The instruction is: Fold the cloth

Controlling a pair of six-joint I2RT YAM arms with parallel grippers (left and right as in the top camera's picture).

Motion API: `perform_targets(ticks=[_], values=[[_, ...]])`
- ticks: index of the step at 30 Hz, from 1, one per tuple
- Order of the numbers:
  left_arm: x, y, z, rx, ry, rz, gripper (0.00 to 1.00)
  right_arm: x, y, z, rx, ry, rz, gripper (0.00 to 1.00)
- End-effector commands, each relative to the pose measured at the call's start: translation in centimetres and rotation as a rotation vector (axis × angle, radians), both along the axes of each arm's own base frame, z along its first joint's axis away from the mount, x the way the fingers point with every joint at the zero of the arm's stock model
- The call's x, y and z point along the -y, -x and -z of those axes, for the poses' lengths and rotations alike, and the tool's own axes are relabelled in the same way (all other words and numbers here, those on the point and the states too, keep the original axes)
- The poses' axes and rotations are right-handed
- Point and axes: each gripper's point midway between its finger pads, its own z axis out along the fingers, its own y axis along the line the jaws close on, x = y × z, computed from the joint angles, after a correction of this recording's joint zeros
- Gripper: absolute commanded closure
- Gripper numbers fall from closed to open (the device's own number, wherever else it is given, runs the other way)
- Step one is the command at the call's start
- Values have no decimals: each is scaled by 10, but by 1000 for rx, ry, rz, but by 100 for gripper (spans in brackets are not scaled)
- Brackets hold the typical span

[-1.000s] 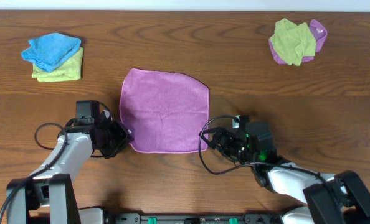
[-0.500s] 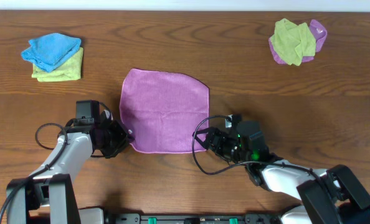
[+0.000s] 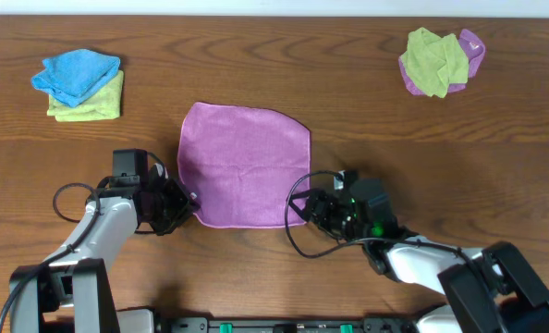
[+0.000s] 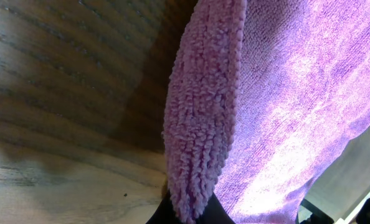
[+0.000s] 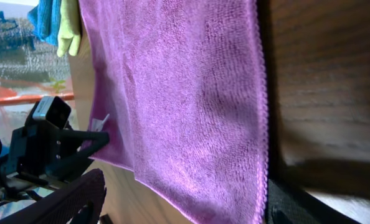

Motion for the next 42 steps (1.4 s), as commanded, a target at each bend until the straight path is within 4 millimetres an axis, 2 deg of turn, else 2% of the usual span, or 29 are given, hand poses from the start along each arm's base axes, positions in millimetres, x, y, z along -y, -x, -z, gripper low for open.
perform_targets(ticks=[1,4,7,8,9,11,13,17,21,27,30,36,42], values=[[3,4,2,-12,14,13,94,43,42,79,-222,240,91,19],[3,4,2,-12,14,14,94,39,36,82,-224,236,87,20],[3,4,2,-12,14,14,94,35,35,83,-228,232,64,30],[3,4,2,-12,14,14,94,35,37,84,-233,230,58,41],[3,4,2,-12,14,13,94,35,38,84,-233,233,46,62],[3,4,2,-12,14,14,94,35,42,85,-246,233,37,90],[3,4,2,-12,14,13,94,35,45,86,-259,234,28,99],[3,4,2,-12,14,14,94,32,46,84,-254,223,13,99],[6,8,1,-4,17,57,94,22,44,76,-216,173,-42,99],[7,36,6,-75,5,156,94,14,46,61,-179,133,-98,99],[7,45,6,-94,5,191,94,16,46,53,-174,137,-99,99],[7,60,7,-127,-2,247,94,35,61,43,-191,201,-128,99],[8,71,6,-164,9,267,94,33,55,22,-120,182,-130,99]])
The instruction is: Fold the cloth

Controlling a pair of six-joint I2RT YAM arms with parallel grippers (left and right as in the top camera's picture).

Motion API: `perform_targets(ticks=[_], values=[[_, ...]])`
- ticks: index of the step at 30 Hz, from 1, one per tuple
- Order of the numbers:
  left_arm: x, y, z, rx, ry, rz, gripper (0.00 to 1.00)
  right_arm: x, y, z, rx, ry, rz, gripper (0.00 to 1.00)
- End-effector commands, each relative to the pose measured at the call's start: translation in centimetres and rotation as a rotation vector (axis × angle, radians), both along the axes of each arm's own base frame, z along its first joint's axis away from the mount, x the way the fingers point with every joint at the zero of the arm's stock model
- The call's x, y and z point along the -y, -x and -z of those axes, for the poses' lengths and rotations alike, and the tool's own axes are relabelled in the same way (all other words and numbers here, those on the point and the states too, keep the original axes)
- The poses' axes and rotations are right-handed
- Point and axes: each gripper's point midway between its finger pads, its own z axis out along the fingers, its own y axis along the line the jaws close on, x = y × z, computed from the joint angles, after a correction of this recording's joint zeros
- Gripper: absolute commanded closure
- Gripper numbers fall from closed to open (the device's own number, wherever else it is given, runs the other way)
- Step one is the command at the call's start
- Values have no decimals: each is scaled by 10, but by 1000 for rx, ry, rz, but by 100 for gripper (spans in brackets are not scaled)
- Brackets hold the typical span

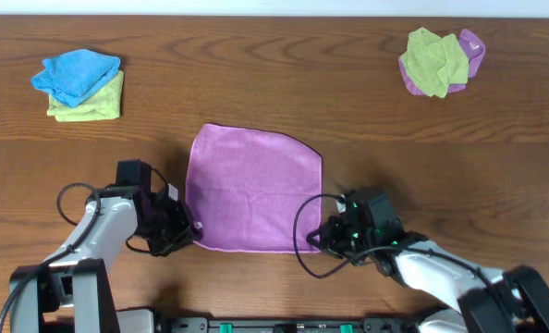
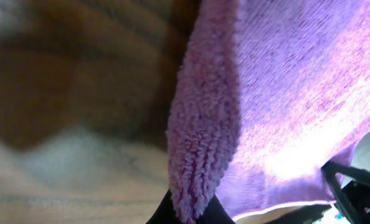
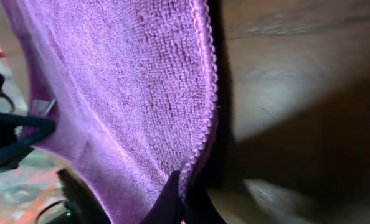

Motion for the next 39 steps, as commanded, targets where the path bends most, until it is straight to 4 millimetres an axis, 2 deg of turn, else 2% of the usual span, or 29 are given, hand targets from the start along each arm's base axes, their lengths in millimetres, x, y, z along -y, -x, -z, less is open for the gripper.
perform_targets(ticks=[1,6,10,16,19,22,29,39], values=[[1,8,2,-15,1,36,94,8,-3,0,50,36,10,99],[6,14,-4,-37,38,34,94,6,-9,-13,87,10,22,99],[7,10,-13,1,41,31,94,4,-18,-23,122,1,37,99],[7,-6,-29,67,43,-9,94,-3,-48,-48,211,-3,62,99],[6,-17,-35,98,38,-26,94,-5,-62,-60,258,13,69,99],[5,-38,-42,147,37,-77,94,-3,-70,-66,279,45,71,99],[2,-70,-56,248,36,-127,94,4,-80,-68,305,89,109,99],[-11,-115,-62,384,-25,-240,94,15,-104,-74,395,147,195,99]])
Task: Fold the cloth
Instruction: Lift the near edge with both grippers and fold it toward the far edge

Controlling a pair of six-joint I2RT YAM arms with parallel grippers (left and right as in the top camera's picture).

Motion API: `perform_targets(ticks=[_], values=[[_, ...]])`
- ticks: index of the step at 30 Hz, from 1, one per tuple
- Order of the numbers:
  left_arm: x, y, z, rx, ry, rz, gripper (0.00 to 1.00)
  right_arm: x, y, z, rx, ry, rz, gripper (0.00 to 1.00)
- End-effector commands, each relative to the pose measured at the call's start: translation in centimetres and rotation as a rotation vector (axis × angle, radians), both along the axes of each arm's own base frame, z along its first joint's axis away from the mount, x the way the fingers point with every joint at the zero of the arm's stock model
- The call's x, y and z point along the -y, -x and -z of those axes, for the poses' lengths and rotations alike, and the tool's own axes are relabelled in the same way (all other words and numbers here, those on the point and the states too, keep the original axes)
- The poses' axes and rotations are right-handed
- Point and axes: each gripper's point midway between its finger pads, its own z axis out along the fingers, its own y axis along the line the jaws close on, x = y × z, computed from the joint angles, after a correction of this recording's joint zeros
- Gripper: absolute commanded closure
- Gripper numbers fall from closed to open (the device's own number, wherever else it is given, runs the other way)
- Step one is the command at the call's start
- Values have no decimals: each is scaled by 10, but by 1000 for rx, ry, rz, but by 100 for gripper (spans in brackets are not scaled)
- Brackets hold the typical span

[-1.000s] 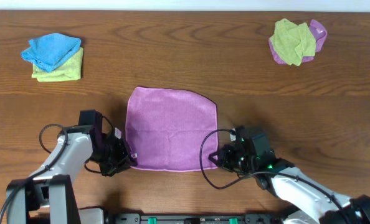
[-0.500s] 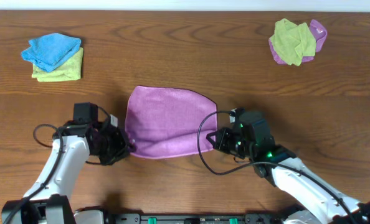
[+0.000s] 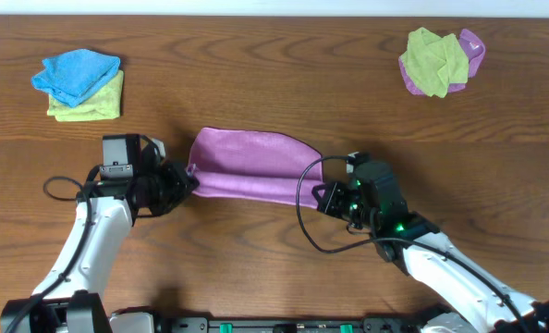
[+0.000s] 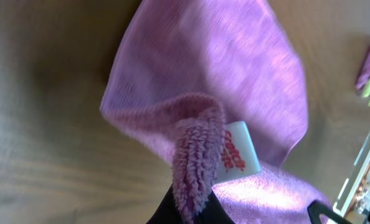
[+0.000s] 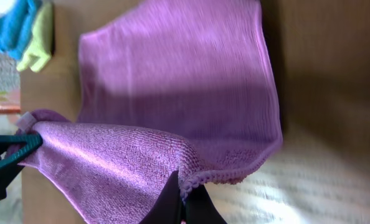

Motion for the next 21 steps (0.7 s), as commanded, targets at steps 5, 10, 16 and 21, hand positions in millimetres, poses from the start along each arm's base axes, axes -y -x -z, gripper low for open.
perform_targets(ticks=[5,10,16,21], values=[[-2,-32,2,42,-33,-93,94,11,-32,1,45,58,73,99],[-2,-54,7,68,-23,-121,94,4,-54,-1,69,89,45,99],[-7,-85,7,97,-40,-147,94,3,-79,5,71,120,40,99],[-5,-107,14,95,-43,-149,94,7,-93,9,77,145,42,99]])
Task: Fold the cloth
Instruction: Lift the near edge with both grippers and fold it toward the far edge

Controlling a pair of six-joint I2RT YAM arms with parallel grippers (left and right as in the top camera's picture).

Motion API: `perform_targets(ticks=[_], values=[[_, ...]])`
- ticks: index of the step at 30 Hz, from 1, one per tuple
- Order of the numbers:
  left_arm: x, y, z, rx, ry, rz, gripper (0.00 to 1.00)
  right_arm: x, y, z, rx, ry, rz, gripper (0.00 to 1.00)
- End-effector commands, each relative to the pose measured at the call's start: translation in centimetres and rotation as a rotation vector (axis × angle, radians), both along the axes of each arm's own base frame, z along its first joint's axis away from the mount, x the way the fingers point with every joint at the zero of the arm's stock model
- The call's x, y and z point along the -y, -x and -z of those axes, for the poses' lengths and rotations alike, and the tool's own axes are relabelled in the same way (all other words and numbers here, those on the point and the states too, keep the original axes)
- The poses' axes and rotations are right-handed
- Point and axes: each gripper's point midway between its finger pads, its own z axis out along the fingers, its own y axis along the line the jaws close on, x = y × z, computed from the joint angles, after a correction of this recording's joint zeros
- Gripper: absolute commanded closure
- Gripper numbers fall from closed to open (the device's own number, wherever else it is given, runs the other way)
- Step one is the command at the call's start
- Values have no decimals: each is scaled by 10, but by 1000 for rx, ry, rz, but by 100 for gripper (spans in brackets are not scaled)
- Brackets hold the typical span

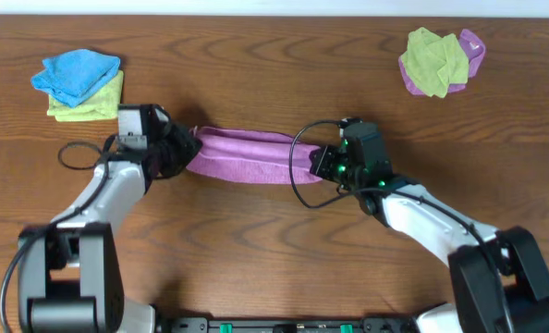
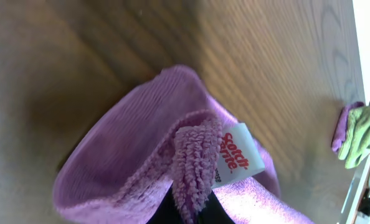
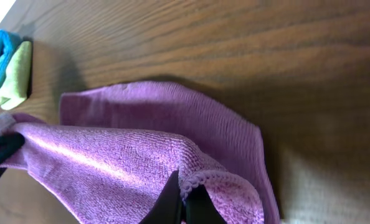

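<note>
The purple cloth (image 1: 251, 155) lies doubled over into a narrow band across the middle of the table, its near half carried over onto the far half. My left gripper (image 1: 184, 153) is shut on its left corner, where a white label (image 2: 238, 154) shows beside the pinched fleece (image 2: 194, 168). At the band's right end my right gripper (image 1: 323, 162) is shut on the other corner, the hemmed edge (image 3: 200, 179) caught between its dark fingers. The cloth (image 3: 154, 143) sags between the two grips.
A folded blue cloth on a yellow-green one (image 1: 79, 83) sits at the far left. A crumpled green and purple pile (image 1: 439, 60) lies at the far right. The table's back edge (image 1: 274, 13) runs along the top; bare wood lies in front of the arms.
Both grippers have moved away from me with their corners. The raised near edge now lies close over the far edge, and the cloth has narrowed into a slim band.
The cloth lay flat with my grippers at its two near corners. Then both were shut on those corners at the table. Then the near edge was lifted halfway over the cloth. Now it lies over the far edge.
</note>
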Motion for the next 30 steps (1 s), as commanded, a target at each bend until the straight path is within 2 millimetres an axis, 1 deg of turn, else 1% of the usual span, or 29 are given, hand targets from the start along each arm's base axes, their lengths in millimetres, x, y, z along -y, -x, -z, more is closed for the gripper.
perform_targets(ticks=[1,6,11,15,21,26,30], values=[[-6,-17,4,5,-33,-28,94,11,-13,2,27,53,19,99],[1,-25,14,0,-44,-16,94,18,-21,11,28,80,29,99],[2,-25,24,-13,-75,-18,94,26,-31,16,55,102,51,99],[3,-25,27,-20,-85,-18,94,31,-39,20,66,99,68,99],[-2,-26,29,-20,-113,-37,94,28,-49,32,58,104,65,99],[-7,-26,31,-22,-134,-51,94,25,-58,31,88,128,35,99],[-11,-27,32,-22,-157,-66,94,28,-63,30,100,147,48,99]])
